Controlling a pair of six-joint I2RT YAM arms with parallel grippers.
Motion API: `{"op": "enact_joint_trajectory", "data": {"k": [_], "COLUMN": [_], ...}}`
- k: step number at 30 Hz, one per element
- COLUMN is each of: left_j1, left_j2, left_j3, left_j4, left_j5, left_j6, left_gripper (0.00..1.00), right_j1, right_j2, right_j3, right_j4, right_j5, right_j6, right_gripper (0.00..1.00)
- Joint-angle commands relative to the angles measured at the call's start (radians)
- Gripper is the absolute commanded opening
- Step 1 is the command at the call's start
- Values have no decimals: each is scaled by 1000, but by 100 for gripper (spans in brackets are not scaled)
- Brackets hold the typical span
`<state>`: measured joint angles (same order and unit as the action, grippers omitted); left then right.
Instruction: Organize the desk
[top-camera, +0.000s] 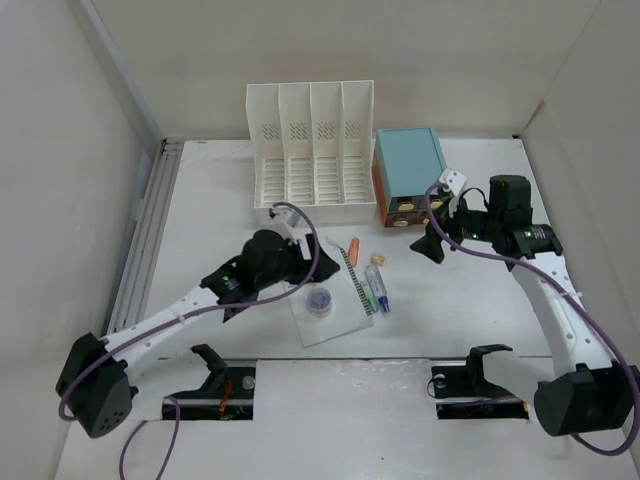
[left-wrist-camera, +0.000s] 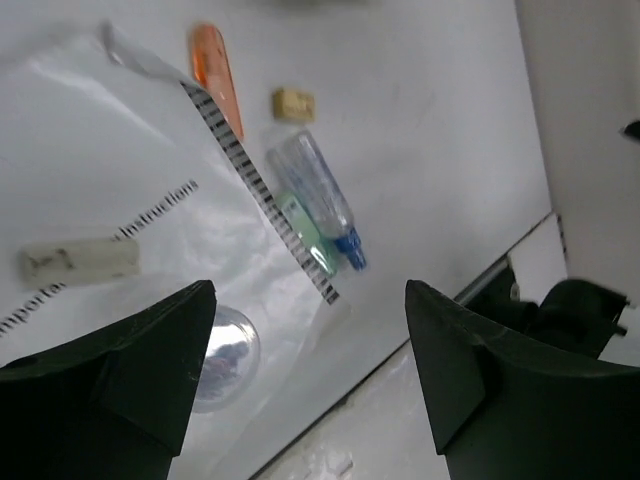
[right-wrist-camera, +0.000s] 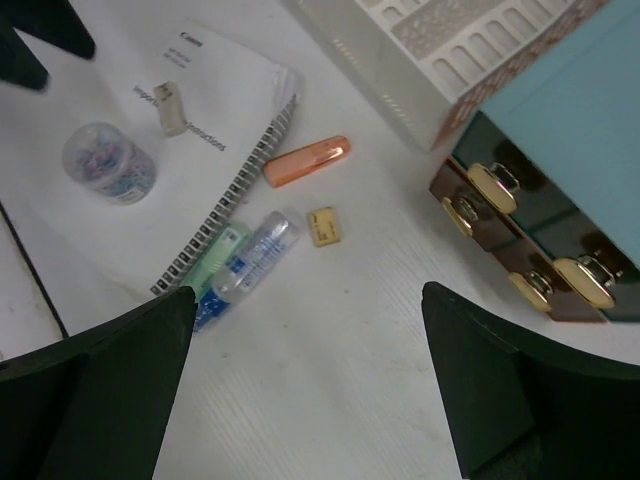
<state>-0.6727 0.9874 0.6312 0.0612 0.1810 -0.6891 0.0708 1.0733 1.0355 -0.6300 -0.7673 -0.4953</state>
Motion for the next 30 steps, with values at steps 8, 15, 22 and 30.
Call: {"op": "enact_joint_trajectory", "data": {"k": [8, 15, 22, 30], "left_j1": [-360, -413, -423, -349], "left_j2": [-29, 3, -208, -218], "left_j3": [-83, -79, -200, -280], "left_j4": [-152, -194, -353, -253], "left_j5": [-514, -564, -768, -741], "left_j6": [-168, -296, -702, -702], "left_gripper": [33, 40, 89, 98], "right_j1": [32, 32, 32, 41], "right_j2": [-111, -141, -150, -150], "right_j3": [8, 8, -2, -21], "right_j4": [-16, -16, -16, 7], "right_j5": [-104, -104, -104, -104], "right_j6": [-71, -71, -71, -57], "right_gripper": [99, 99, 99, 99]}}
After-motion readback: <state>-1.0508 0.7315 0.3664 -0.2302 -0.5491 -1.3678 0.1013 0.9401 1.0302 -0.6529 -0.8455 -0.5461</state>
